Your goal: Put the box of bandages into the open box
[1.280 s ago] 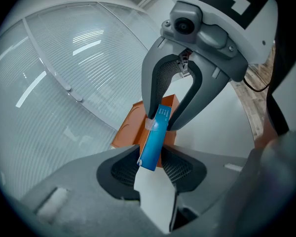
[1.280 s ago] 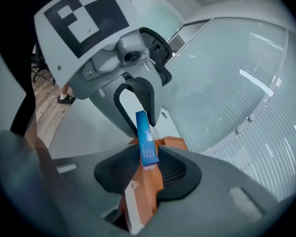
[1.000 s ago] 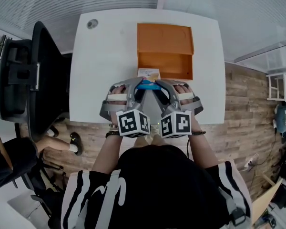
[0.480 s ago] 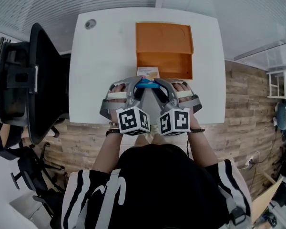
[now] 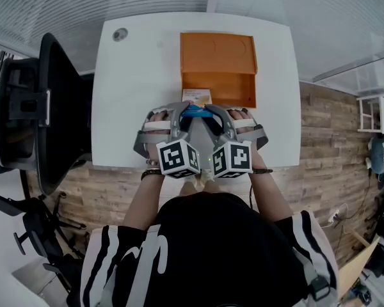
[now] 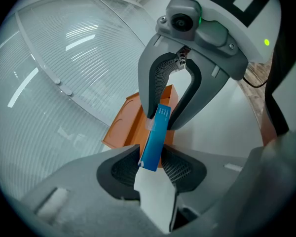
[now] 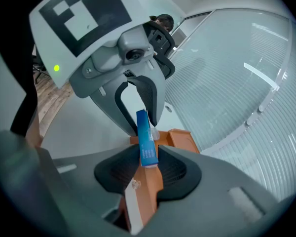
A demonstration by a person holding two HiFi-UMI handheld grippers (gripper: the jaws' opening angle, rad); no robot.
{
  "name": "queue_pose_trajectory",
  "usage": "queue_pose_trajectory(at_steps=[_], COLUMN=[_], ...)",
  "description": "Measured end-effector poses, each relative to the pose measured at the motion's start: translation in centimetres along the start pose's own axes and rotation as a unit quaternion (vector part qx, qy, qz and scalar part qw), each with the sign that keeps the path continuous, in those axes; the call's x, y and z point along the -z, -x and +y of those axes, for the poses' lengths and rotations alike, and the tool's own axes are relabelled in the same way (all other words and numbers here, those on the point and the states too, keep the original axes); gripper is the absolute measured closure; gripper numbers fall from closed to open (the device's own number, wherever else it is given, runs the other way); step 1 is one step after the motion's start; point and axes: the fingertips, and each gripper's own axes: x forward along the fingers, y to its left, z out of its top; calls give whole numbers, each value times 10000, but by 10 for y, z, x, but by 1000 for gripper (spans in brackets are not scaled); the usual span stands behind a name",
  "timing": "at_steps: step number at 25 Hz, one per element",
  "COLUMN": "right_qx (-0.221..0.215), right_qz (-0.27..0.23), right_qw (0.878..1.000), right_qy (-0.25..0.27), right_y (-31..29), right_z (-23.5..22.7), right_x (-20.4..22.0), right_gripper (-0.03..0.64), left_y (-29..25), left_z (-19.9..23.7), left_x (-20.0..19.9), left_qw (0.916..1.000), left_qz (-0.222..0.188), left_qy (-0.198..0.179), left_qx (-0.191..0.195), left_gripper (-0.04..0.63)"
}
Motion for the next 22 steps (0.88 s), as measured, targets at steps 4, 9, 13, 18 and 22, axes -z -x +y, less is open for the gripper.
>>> queue_pose_trajectory(at_steps=[4, 9, 13, 18, 22], right_qx=[-27, -49, -63, -77, -88], right_qz=[7, 11, 37, 61, 68], right_qw=[10000, 10000, 9999, 9999, 9999], right_qy=[64, 79, 109, 131, 123], right_y=[-5, -10, -14, -17, -19], right_z=[0, -5, -6, -8, -13], right_x=[1, 3, 4, 6, 7], right_gripper=[505, 505, 503, 502, 502], left_y=[-4, -9, -13, -17, -20], left_z=[2, 6, 8, 10, 15], left_x=[2, 2, 6, 5, 3], left_qw=[10000, 10000, 9998, 9998, 9999], left_qz=[60, 75, 168, 172, 130], left_qy=[-46, -18, -75, -44, 6], left_qx=[15, 24, 53, 40, -3], left_gripper=[459, 459, 457, 457, 457])
